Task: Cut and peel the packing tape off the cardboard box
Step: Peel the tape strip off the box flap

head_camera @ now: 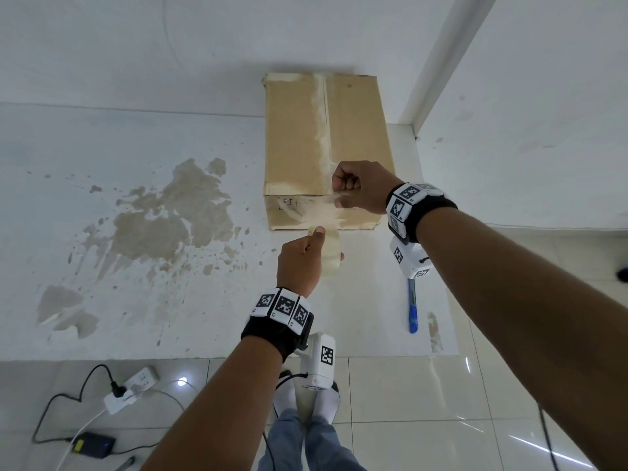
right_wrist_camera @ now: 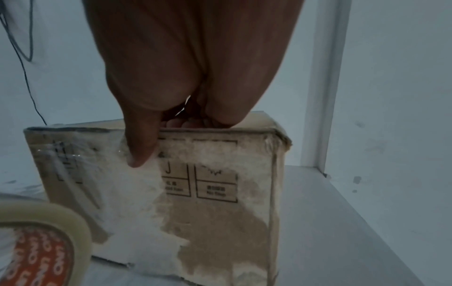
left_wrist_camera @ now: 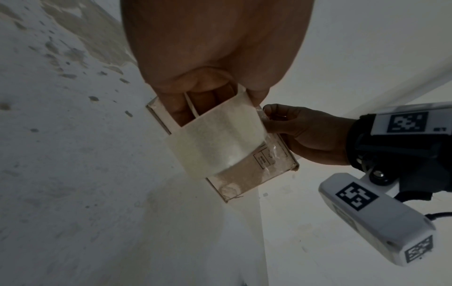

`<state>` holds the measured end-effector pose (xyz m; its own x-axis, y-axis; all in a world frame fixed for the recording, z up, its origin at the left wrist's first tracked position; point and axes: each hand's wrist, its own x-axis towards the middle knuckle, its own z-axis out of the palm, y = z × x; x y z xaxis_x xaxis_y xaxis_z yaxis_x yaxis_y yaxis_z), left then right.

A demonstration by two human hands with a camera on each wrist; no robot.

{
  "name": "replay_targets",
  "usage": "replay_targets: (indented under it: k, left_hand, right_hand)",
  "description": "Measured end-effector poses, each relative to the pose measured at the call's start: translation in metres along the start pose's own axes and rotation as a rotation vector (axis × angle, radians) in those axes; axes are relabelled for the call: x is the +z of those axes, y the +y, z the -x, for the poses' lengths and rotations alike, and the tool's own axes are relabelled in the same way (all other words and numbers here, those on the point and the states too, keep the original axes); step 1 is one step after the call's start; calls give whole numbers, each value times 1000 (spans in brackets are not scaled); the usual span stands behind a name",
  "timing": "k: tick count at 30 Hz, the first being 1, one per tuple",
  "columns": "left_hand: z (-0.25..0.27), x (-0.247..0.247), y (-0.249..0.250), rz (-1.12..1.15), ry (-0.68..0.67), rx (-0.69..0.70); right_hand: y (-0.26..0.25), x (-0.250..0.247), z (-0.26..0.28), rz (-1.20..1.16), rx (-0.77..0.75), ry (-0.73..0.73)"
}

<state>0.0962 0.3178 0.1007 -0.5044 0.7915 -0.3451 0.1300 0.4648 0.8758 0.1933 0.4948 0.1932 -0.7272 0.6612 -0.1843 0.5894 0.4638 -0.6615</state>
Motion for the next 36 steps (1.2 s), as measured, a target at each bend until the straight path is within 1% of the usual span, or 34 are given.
replay_targets:
  k: [4, 7, 9, 12, 19, 22, 26, 28, 33, 36]
  left_hand:
    - [0, -3, 3, 2, 3, -13]
    - [-2, -4, 3, 33, 4, -10]
    - [-2, -5, 5, 30, -8, -9]
    - [-3, -4, 4, 40, -34, -19]
    - [-5, -5, 5, 28, -31, -13]
    - [-7, -7, 3, 37, -5, 3]
    - [-5, -7, 4, 7, -1, 26]
    - [-3, -8, 4, -3, -14, 21]
    - [7, -12, 14, -10, -54, 62]
    - [5, -14, 13, 3, -38, 60]
  right_hand:
    - [-5, 5, -2, -28, 48, 37]
    - [-8, 17, -3, -34, 77, 135]
    - [-7, 19, -3, -15, 75, 159]
    - [-6, 13, -2, 48, 33, 104]
    - [-11, 3, -5, 229, -15, -52]
    - [-17, 4, -12, 314, 34, -96]
    - [-23, 6, -22, 350, 136, -134]
    - [-26, 8, -24, 374, 175, -134]
    - [-31, 21, -25, 438, 227, -42]
    - [-32, 22, -23, 434, 229, -29]
